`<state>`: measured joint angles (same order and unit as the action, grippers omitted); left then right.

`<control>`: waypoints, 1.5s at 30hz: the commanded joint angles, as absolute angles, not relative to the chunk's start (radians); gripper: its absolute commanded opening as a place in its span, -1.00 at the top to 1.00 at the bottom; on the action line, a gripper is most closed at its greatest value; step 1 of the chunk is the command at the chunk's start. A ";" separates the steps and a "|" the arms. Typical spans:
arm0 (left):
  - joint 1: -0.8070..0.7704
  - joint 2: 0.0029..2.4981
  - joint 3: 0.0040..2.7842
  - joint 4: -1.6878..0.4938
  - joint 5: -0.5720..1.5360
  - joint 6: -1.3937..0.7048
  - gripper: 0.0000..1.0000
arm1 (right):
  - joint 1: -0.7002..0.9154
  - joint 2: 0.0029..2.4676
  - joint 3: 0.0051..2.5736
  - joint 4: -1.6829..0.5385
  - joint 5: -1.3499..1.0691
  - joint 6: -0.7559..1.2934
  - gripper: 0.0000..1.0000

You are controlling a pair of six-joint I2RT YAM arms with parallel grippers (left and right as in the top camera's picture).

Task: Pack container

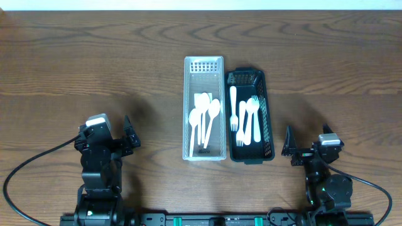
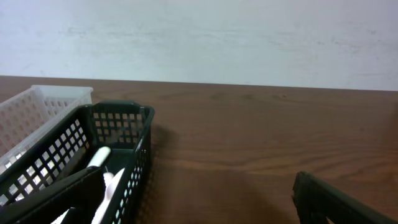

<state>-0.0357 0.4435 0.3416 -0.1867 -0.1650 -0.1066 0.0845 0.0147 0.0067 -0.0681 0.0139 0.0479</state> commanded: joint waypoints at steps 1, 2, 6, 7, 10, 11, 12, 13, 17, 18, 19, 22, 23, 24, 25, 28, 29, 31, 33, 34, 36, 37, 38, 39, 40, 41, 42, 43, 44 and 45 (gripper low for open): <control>-0.039 0.443 0.347 -0.186 -0.177 -0.097 -0.96 | 0.092 0.007 0.006 -0.074 -0.001 0.055 -0.99; -0.039 0.443 0.347 -0.186 -0.177 -0.097 -0.96 | 0.092 0.007 0.006 -0.074 -0.001 0.054 -0.98; -0.039 0.443 0.347 -0.186 -0.177 -0.097 -0.96 | 0.092 0.007 0.006 -0.074 -0.001 0.055 -0.98; -0.039 0.443 0.347 -0.186 -0.177 -0.097 -0.96 | 0.092 0.007 0.006 -0.074 -0.001 0.055 -0.98; -0.039 0.443 0.347 -0.186 -0.177 -0.097 -0.96 | 0.092 0.007 0.006 -0.074 -0.001 0.055 -0.99; -0.039 0.438 0.347 -0.189 -0.177 -0.097 -0.96 | 0.092 0.007 0.006 -0.074 -0.001 0.055 -0.98; -0.039 0.434 0.347 -0.191 -0.177 -0.097 -0.96 | 0.092 0.007 0.006 -0.074 -0.001 0.055 -0.99; -0.039 0.427 0.347 -0.195 -0.177 -0.097 -0.96 | 0.092 0.007 0.006 -0.074 -0.001 0.055 -0.99; -0.038 0.347 0.347 -0.264 -0.177 -0.097 -0.96 | 0.092 0.007 0.006 -0.074 -0.001 0.055 -0.98; -0.038 0.319 0.347 -0.270 -0.172 -0.098 -0.96 | 0.092 0.007 0.006 -0.074 -0.001 0.055 -0.98; -0.039 0.284 0.345 -0.273 -0.154 -0.098 -0.96 | 0.092 0.007 0.006 -0.074 -0.001 0.055 -0.98; -0.039 0.187 0.333 -0.271 -0.127 -0.097 -0.96 | 0.092 0.007 0.006 -0.074 -0.001 0.055 -0.98; -0.039 0.158 0.323 -0.267 -0.123 -0.097 -0.96 | 0.092 0.007 0.006 -0.074 -0.001 0.055 -0.98; -0.039 0.125 0.305 -0.249 -0.120 -0.097 -0.96 | 0.092 0.007 0.006 -0.074 -0.001 0.055 -0.99; -0.039 0.096 0.280 -0.221 -0.119 -0.097 -0.99 | 0.092 0.007 0.006 -0.074 -0.001 0.055 -0.98; -0.039 0.038 0.192 -0.100 -0.112 -0.097 -0.96 | 0.092 0.007 0.006 -0.074 -0.001 0.055 -0.99; -0.039 0.026 0.160 -0.045 -0.105 -0.097 -0.96 | 0.092 0.007 0.006 -0.074 -0.001 0.055 -0.99; -0.038 0.007 0.088 0.078 -0.089 -0.097 -0.96 | 0.092 0.007 0.006 -0.074 -0.001 0.055 -0.99; -0.038 0.002 0.031 0.175 -0.073 -0.097 -0.96 | 0.092 0.007 0.006 -0.074 -0.001 0.055 -0.98; -0.038 0.002 0.008 0.204 -0.062 -0.097 -0.96 | 0.092 0.007 0.006 -0.074 -0.001 0.055 -0.98; -0.038 0.002 0.004 0.155 -0.032 -0.082 -0.96 | 0.092 0.007 0.006 -0.074 -0.001 0.055 -0.99; -0.038 0.002 0.004 0.133 -0.017 -0.075 -0.96 | 0.092 0.007 0.006 -0.074 -0.001 0.055 -0.98; -0.038 0.002 0.004 0.096 -0.002 -0.070 -0.96 | 0.092 0.007 0.006 -0.074 -0.001 0.055 -0.98; -0.038 0.002 0.004 0.044 0.021 -0.072 -0.96 | 0.092 0.007 0.006 -0.074 -0.001 0.055 -0.98; -0.038 0.002 0.004 -0.007 0.046 -0.072 -0.96 | 0.092 0.007 0.006 -0.074 -0.001 0.055 -0.98; -0.038 0.002 0.004 -0.070 0.075 -0.072 -0.96 | 0.092 0.007 0.006 -0.074 -0.001 0.055 -0.98; -0.039 0.002 0.004 -0.067 0.083 -0.083 -0.96 | 0.092 0.007 0.006 -0.074 -0.001 0.054 -0.98; -0.039 0.002 0.004 -0.067 0.091 -0.083 -0.96 | 0.092 0.007 0.006 -0.074 -0.001 0.055 -0.99; -0.039 0.002 0.004 -0.066 0.091 -0.083 -0.96 | 0.092 0.007 0.006 -0.074 -0.001 0.054 -0.99; -0.039 0.002 0.004 -0.066 0.090 -0.083 -0.96 | 0.092 0.007 0.006 -0.074 -0.001 0.055 -0.99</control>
